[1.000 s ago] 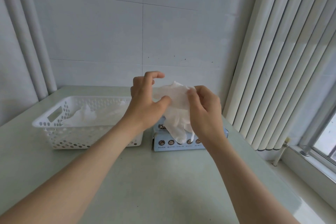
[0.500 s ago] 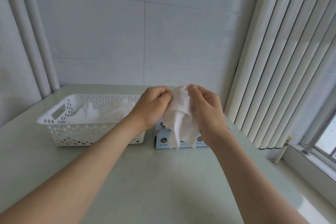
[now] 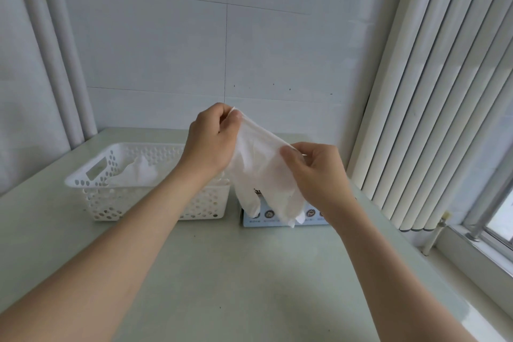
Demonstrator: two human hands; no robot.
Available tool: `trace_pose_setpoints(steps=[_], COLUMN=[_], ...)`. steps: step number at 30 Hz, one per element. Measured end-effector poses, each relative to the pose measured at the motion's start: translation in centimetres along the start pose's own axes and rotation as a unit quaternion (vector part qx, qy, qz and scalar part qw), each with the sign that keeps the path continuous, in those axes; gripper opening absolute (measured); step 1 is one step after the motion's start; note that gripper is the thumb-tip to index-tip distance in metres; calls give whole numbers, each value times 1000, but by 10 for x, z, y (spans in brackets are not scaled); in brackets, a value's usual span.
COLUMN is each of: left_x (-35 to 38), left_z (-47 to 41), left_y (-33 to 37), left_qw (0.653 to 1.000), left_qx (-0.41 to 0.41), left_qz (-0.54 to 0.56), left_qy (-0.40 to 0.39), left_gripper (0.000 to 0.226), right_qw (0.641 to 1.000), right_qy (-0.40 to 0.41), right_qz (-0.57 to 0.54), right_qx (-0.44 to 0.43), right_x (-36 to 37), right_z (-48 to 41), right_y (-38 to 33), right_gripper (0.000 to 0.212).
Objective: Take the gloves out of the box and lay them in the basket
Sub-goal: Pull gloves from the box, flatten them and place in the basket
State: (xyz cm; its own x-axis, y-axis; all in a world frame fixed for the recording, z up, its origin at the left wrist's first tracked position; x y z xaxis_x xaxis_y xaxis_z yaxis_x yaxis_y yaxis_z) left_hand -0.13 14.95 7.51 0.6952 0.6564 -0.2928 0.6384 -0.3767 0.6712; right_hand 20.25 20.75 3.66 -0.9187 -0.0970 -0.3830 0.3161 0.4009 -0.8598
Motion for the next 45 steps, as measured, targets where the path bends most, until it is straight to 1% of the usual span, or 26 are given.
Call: trace_pose_setpoints(steps=[3, 5, 7, 9, 12, 14, 16, 19, 22, 25, 28, 31, 34, 36, 38, 40, 42, 43, 44, 45], left_x=[-9, -14, -19, -22, -29, -35, -44, -59, -75, -93, -111, -126, -135, -138, -141, -140, -139, -138, -136, -132], left_z=[-5, -8, -11, -14, -17, -19, -21, -23, -23, -21, -20, -17, -13, -10, -8, -7, -4, -5, -8, -12], left_y=[-1, -1, -4, -8, -14, -18, -24, -40, -62, -88, -112, -129, -136, -133, -131, -132, -133, -131, -128, -125], left_qw=[999, 998, 997, 998, 997, 996, 996, 995, 989, 980, 968, 944, 912, 892, 878, 873, 866, 860, 852, 845], left_qx=[25, 29, 26, 8, -39, -59, -67, -98, -140, -187, -201, -202, -210, -225, -233, -235, -240, -235, -214, -184], left_qz=[-38, -50, -64, -48, 9, 34, 34, 4, -21, -65, -147, -255, -348, -391, -418, -427, -439, -453, -477, -500], left_qy=[8, 4, -21, -51, -69, -59, -40, -26, -34, -35, -40, -49, -44, -35, -16, -7, -12, -16, -25, -40], left_gripper=[32, 29, 28, 25, 24, 25, 25, 25, 26, 28, 30, 27, 19, 10, 8, 14, 23, 28, 31, 30], right_qw=[999, 998, 998, 999, 997, 991, 985, 986, 995, 999, 997, 993, 986, 972, 949, 919, 873, 854, 845, 850], right_qy=[6, -26, -53, -41, 8, 30, 43, 45, 33, 8, -15, -45, -82, -104, -123, -118, -85, -68, -63, -83], right_qz=[33, 47, 42, 18, -50, -101, -132, -108, -34, 30, 76, 106, 141, 196, 270, 349, 439, 465, 472, 459], right_qx=[-17, -15, -3, 11, 51, 83, 107, 115, 84, 41, 19, 0, -30, -70, -107, -139, -196, -224, -242, -245], right_x=[1, 4, 8, 7, 5, 9, 18, 35, 58, 91, 122, 151, 177, 189, 201, 207, 209, 209, 208, 207], right_z=[-1, -2, -1, -1, 1, -1, -8, -26, -43, -61, -74, -84, -88, -88, -85, -80, -73, -70, -68, -67], right_y=[-4, -3, -1, -1, -6, -10, -14, -19, -27, -35, -40, -43, -45, -49, -51, -53, -60, -64, -69, -72], right_gripper=[23, 20, 20, 23, 26, 28, 28, 25, 18, 13, 13, 16, 19, 24, 31, 35, 29, 28, 31, 35])
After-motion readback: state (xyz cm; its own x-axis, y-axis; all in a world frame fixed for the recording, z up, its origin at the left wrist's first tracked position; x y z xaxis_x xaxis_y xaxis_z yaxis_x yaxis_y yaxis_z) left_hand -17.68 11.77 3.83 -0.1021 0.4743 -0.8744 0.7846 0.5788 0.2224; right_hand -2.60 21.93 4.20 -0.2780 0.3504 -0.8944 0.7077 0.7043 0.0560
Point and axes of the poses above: each hand's wrist, its own z-axis away from the middle knuckle, its own x-axis out of the palm, y = z × x, the point moved 7 cm from there along -z, towards the middle knuckle, and after that the axes turned 6 degrees about x, right-handed, at the moved point
